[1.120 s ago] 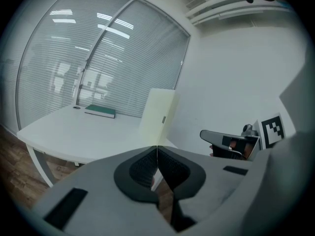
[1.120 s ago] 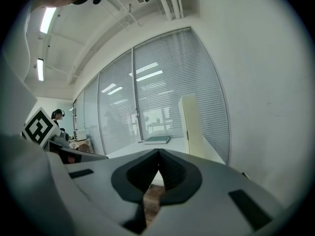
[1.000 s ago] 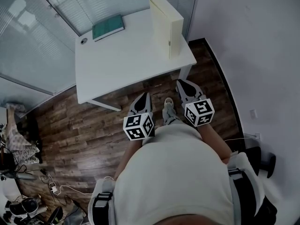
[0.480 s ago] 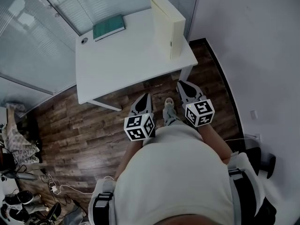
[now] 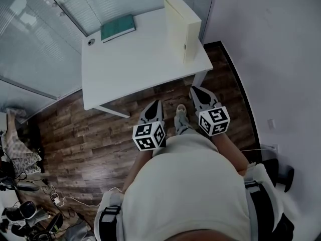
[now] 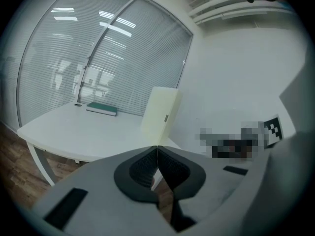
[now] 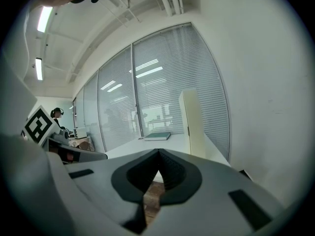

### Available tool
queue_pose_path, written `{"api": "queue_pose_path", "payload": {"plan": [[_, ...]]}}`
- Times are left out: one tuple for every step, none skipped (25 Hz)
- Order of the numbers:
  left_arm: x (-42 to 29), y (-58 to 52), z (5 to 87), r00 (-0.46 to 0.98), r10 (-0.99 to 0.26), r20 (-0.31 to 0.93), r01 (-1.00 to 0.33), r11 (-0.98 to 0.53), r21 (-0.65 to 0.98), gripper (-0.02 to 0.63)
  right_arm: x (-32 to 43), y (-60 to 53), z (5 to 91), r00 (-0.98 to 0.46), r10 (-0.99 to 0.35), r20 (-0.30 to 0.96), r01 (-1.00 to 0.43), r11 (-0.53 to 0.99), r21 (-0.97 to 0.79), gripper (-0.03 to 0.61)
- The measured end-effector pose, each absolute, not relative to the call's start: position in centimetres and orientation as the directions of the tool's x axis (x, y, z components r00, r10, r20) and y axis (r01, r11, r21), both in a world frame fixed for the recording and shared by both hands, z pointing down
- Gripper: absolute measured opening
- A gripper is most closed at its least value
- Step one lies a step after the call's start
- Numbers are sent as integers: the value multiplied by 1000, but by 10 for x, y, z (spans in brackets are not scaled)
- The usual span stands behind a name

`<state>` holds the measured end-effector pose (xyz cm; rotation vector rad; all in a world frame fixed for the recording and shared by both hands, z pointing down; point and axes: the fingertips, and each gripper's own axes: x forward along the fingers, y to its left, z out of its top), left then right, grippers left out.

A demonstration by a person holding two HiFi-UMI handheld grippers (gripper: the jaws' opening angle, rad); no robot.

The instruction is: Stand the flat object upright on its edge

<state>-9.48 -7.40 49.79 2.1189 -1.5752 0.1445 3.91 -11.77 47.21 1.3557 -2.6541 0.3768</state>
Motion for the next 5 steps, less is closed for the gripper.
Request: {"api": "queue_pose_path", "payload": {"plan": [[-95,-74,498,328,-870,367,-923,-212,322,23,39,-118,473,-585,-776,235,-811,564,-158,20],[-95,-74,498,328,-870,368,-923,-212,322,23,38,-118,473,-586,-776,235,-811,564,-158,20],[-96,-75,498,328,-870,368,-923,-212,321,23,38,-118,473,-586,-776,236,-810,564,-157,20],[-96,-75,498,328,-870,369,-923,-212,321,23,38,-118,473,-586,-776,235,-810,564,-158,20],[-97,-75,498,328,-869,369,-923,-212,320,23,37,-118,472,-586,-776,235,-810,564,-158,20]]}}
